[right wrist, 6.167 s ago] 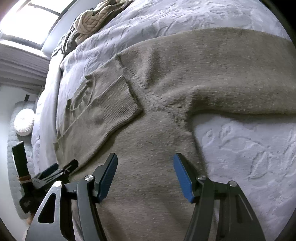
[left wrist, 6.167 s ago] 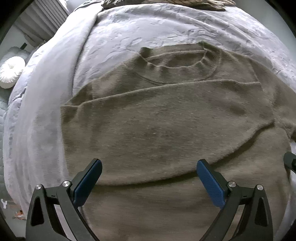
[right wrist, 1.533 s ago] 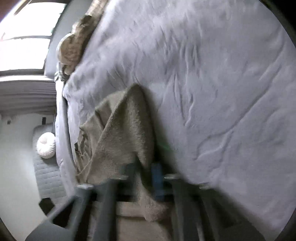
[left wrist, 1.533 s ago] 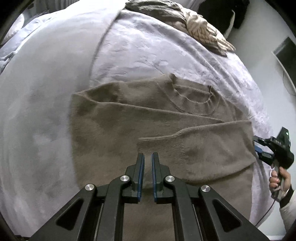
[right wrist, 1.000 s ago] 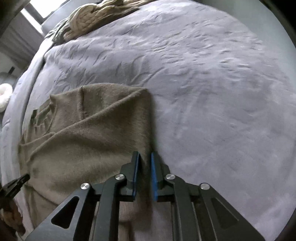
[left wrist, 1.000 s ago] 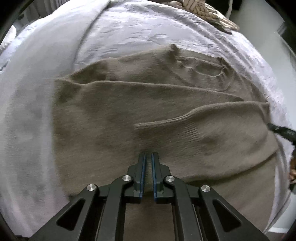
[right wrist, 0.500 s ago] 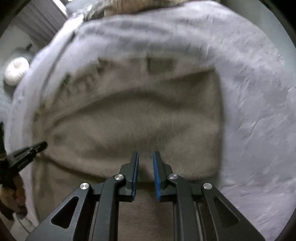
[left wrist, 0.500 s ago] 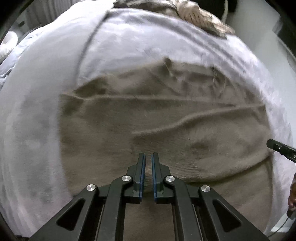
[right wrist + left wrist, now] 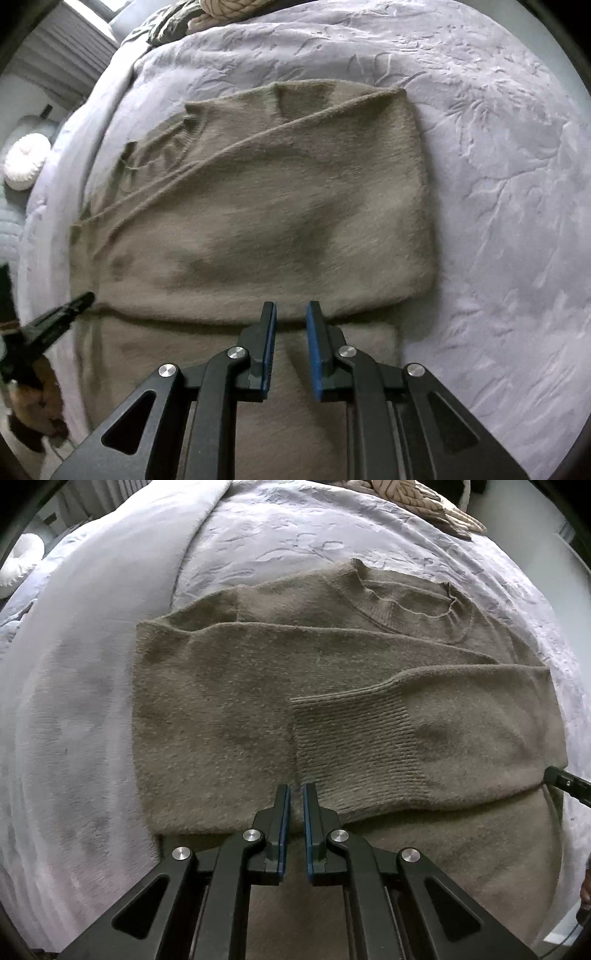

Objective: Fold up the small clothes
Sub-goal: 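Move the right tool over the sweater toward its hem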

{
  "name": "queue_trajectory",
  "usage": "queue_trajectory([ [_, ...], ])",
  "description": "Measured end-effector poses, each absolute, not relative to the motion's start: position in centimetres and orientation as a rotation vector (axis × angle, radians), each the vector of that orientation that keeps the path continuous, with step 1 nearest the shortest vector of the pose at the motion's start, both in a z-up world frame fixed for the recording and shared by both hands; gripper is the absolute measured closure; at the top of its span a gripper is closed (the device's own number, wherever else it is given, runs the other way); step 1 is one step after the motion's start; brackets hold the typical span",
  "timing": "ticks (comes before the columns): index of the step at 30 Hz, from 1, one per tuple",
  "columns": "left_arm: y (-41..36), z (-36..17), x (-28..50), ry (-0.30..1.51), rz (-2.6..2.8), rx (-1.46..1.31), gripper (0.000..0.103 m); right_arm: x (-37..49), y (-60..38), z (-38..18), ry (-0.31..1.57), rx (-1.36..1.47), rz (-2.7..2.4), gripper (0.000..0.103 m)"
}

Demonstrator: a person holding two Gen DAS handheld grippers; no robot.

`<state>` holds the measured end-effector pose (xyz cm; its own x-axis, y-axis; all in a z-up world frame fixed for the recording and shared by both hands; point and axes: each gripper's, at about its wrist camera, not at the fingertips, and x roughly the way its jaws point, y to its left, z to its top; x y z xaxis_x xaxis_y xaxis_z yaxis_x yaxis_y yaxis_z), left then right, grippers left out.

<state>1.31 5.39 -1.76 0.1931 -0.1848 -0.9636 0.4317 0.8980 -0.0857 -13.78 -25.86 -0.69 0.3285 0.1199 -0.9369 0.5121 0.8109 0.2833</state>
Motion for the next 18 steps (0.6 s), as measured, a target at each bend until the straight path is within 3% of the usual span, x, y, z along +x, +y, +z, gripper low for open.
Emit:
queue_trajectory([
  [3,5.1,-1.7,1.0,1.302,-0.405,0.251,0.095,-12.9,-24.2,-0.7,1.223,0.646,-0.234,0.070],
  [4,5.1,-1.7,1.0,1.310,-0.394,0.257,0.095,-12.6,-23.8,-0.7,1.224,0.653,-0.225,0.058],
  [11,6.4,-1.5,1.1,1.321,-0.356,0.214,0.095,-9.8,-19.3,-1.7,1.222,0.772,-0.072,0.056],
  [12,6.7,-1.5,1.2,1.322,-0.352,0.206,0.075,-9.5,-18.8,-2.0,1.222,0.802,-0.054,0.056],
  [13,7.3,-1.4,1.2,1.324,-0.344,0.199,0.026,-9.1,-18.3,-2.4,1.222,0.843,-0.033,0.056],
  [14,8.0,-1.2,1.3,1.309,-0.293,0.214,0.006,-8.8,-17.8,-2.7,1.221,0.874,-0.018,0.056],
  [15,8.7,-0.9,1.4,1.280,-0.262,0.221,0.001,-8.3,-17.2,-3.3,1.222,0.920,0.004,0.056],
  [18,9.9,-0.4,1.5,1.275,-0.270,0.189,0.001,-7.3,-16.1,-4.9,1.223,1.043,0.024,0.056],
])
